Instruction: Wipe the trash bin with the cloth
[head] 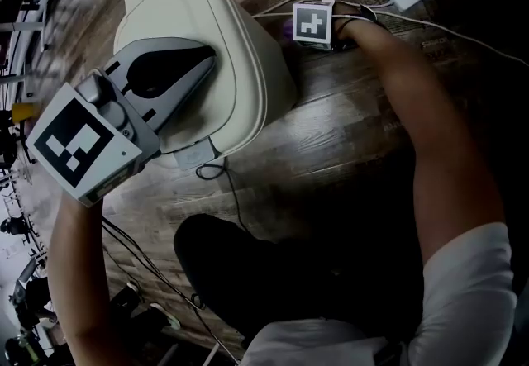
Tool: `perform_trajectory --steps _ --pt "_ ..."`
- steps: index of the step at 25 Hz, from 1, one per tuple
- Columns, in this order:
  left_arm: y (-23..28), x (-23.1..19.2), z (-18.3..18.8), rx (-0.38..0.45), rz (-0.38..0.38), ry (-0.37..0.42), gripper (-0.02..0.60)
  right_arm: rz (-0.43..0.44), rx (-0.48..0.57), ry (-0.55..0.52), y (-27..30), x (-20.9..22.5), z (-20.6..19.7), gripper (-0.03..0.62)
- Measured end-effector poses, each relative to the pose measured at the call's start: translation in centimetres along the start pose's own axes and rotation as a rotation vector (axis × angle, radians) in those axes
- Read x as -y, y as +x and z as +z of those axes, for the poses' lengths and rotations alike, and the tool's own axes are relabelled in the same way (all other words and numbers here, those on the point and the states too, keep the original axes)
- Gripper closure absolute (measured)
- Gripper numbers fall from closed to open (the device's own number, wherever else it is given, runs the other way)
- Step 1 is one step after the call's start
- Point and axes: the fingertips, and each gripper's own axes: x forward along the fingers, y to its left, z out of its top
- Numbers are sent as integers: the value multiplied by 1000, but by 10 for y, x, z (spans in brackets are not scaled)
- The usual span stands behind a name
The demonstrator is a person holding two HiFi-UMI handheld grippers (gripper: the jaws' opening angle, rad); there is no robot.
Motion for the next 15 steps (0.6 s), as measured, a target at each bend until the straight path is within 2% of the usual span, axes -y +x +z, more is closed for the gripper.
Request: perform_trajectory --steps 3,6,9,15 --pt "0 0 -1 -12 -4 -12 577 -112 45 -40 4 21 22 496" --pt "-1 1 -2 -15 -13 -21 577 -145 88 -48 12 23 42 496" --pt "-1 1 -3 -15 -25 -30 577 -126 110 -68 22 13 57 496" --pt "0 0 -3 -10 -19 -25 577 -36 52 -174 47 -21 50 496"
